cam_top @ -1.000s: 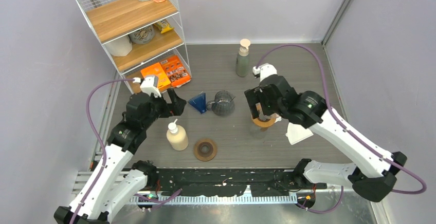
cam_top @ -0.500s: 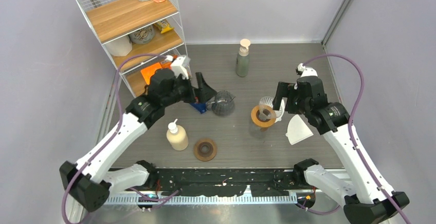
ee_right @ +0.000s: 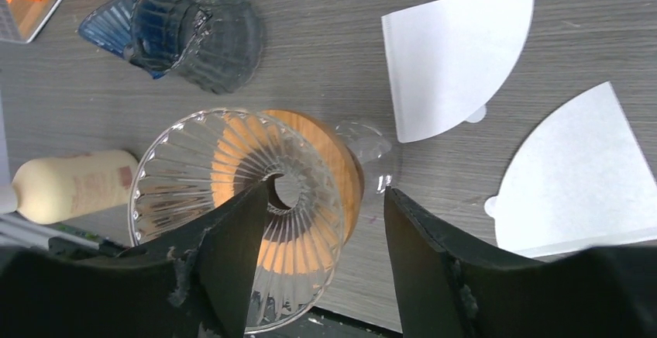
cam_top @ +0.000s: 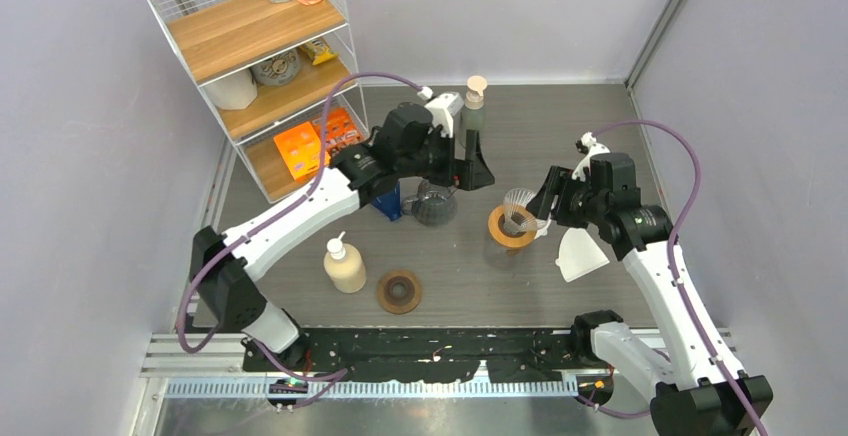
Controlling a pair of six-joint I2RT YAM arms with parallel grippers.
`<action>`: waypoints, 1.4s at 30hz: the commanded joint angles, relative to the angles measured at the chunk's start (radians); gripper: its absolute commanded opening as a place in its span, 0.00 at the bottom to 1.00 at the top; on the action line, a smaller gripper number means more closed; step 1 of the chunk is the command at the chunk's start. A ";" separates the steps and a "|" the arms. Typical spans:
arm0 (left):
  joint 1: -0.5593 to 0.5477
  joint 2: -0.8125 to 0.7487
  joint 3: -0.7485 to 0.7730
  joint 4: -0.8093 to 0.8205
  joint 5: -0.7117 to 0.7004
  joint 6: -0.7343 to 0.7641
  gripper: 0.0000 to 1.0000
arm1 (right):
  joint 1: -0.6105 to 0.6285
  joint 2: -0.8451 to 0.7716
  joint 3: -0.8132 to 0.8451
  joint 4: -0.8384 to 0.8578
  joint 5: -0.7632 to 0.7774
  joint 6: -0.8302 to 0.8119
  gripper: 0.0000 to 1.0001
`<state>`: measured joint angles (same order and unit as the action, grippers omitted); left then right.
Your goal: Place the coffee filter in the dripper
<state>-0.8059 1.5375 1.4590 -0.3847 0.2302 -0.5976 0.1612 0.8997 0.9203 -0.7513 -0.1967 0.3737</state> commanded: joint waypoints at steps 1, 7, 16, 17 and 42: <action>-0.040 0.061 0.101 -0.025 0.047 -0.001 0.90 | -0.005 -0.024 -0.006 0.069 -0.108 -0.011 0.60; -0.079 0.135 0.165 -0.062 0.054 0.012 0.85 | -0.004 -0.024 -0.013 0.078 -0.147 -0.027 0.48; -0.108 0.195 0.193 -0.096 0.041 0.015 0.71 | -0.005 -0.039 -0.027 0.093 -0.179 -0.043 0.43; -0.112 0.204 0.199 -0.102 0.032 0.015 0.69 | -0.005 -0.041 -0.028 0.094 -0.178 -0.044 0.42; -0.174 0.299 0.298 -0.212 -0.127 0.088 0.28 | -0.004 -0.035 -0.057 0.078 -0.172 -0.060 0.26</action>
<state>-0.9707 1.8435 1.7187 -0.5877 0.1421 -0.5407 0.1596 0.8768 0.8822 -0.7021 -0.3584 0.3241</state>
